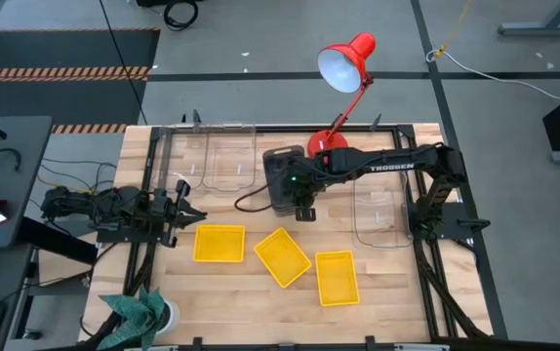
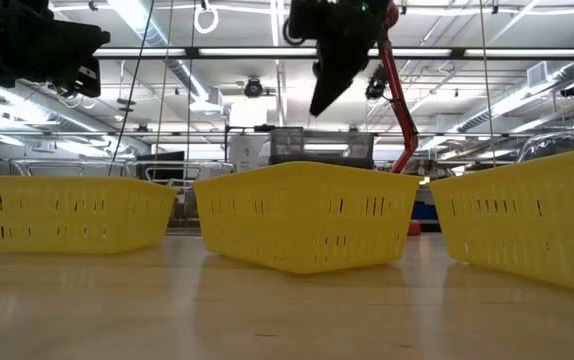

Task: Stack baskets by color
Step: Stack the top black bin on the stacked black bins, then stack the left yellow bin on the middle yellow bin

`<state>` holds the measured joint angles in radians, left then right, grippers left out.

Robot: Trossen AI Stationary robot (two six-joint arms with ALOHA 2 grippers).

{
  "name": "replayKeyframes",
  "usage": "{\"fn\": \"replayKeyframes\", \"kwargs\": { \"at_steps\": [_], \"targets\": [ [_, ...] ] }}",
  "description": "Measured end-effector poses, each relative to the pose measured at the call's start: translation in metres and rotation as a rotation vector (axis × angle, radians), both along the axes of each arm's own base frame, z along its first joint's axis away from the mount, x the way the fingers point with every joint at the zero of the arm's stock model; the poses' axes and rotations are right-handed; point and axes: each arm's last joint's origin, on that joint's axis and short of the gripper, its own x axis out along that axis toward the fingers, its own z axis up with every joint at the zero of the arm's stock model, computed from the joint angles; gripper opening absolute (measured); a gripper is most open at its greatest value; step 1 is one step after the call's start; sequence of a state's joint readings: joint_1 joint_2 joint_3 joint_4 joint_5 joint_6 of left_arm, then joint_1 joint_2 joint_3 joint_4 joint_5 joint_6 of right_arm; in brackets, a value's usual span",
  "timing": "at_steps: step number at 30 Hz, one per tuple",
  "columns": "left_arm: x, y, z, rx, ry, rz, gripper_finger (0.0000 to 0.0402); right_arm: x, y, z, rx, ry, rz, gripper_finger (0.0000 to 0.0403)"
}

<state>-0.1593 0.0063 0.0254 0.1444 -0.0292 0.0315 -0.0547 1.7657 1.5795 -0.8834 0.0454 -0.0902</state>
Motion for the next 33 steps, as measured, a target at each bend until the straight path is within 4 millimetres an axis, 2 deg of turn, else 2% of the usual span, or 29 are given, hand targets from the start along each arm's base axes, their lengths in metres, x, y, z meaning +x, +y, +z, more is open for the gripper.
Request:
{"fn": "replayKeyframes", "kwargs": {
  "at_steps": [5, 9, 13, 17, 24, 28, 33],
  "targets": [
    [0.0, 0.0, 0.0, 0.0, 0.0, 0.0, 0.0028, -0.008, 0.002, 0.024, 0.023, 0.048, -0.105, 0.0129],
    [0.0, 0.0, 0.0, 0.0, 0.0, 0.0, 0.003, -0.023, 0.017, 0.031, 0.0, 0.065, -0.114, 0.0129],
    [0.0, 0.0, 0.0, 0.0, 0.0, 0.0, 0.0035, -0.038, 0.032, 0.034, -0.108, 0.005, -0.111, 0.0129],
    [0.0, 0.0, 0.0, 0.0, -0.001, 0.0, 0.0034, -0.055, 0.038, 0.035, -0.125, -0.07, -0.102, 0.0129],
    [0.0, 0.0, 0.0, 0.0, -0.001, 0.0, 0.0029, -0.086, 0.043, 0.022, -0.088, -0.217, -0.077, 0.0126],
    [0.0, 0.0, 0.0, 0.0, 0.0, 0.0, 0.0035, -0.096, 0.043, 0.006, -0.069, -0.281, -0.071, 0.0126],
    [0.0, 0.0, 0.0, 0.0, 0.0, 0.0, 0.0033, -0.103, 0.043, -0.003, -0.038, -0.375, -0.084, 0.0126]
  ]
}}
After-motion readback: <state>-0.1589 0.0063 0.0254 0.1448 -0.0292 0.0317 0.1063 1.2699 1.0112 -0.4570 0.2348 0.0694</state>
